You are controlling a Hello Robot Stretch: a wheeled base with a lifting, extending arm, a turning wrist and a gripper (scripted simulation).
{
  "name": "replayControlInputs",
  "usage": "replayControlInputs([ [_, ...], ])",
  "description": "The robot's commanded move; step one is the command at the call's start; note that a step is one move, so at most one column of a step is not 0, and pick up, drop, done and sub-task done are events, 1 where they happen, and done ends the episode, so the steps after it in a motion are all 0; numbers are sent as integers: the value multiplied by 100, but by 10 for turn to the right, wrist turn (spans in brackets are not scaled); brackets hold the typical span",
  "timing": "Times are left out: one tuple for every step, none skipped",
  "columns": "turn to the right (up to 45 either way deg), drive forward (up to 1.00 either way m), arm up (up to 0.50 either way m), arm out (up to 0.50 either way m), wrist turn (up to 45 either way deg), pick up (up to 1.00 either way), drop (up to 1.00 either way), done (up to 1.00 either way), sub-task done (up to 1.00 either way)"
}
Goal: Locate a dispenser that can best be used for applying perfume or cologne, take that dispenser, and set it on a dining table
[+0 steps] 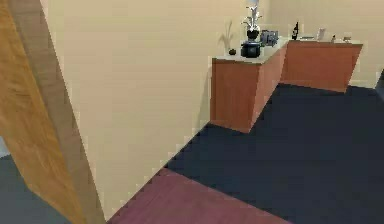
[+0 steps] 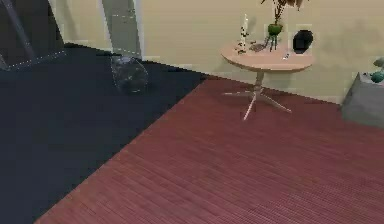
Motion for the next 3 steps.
replayControlInputs([
  [450, 0, 0, 0, 0, 0, 0, 0, 0],
  [450, 0, 0, 0, 0, 0, 0, 0, 0],
  [450, 0, 0, 0, 0, 0, 0, 0, 0],
])
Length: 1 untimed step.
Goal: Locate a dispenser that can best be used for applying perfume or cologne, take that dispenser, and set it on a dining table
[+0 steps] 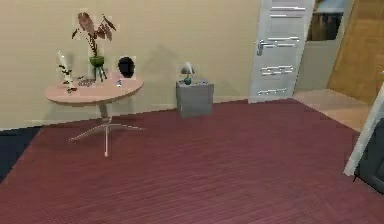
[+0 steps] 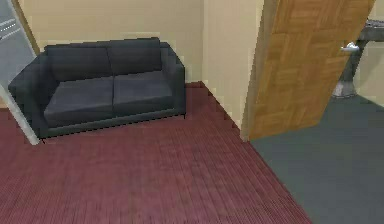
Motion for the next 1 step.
replayControlInputs([
  [300, 0, 0, 0, 0, 0, 0, 0, 0],
])
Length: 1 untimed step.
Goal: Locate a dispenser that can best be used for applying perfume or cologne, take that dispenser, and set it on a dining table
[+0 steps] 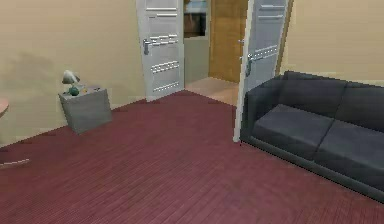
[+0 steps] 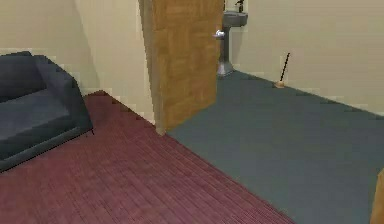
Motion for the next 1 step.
replayControlInputs([
  [0, 100, 0, 0, 0, 0, 0, 0, 0],
])
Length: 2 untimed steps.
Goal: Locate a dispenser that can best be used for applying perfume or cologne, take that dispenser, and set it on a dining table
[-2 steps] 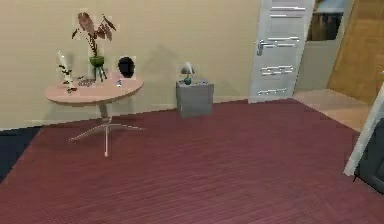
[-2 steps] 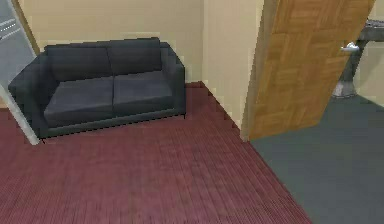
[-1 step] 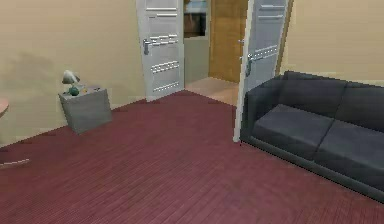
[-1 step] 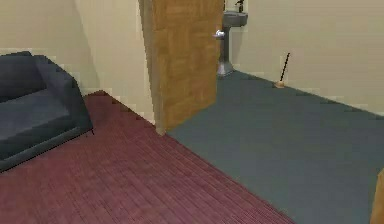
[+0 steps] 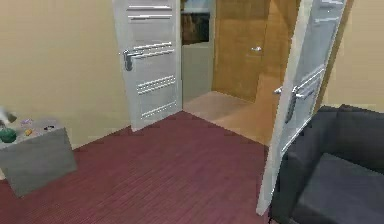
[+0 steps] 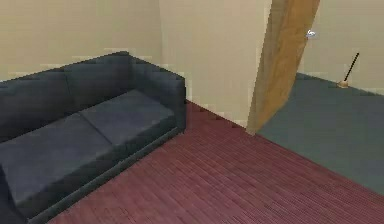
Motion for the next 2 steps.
replayControlInputs([
  [0, 100, 0, 0, 0, 0, 0, 0, 0],
  [60, 0, 0, 0, 0, 0, 0, 0, 0],
])
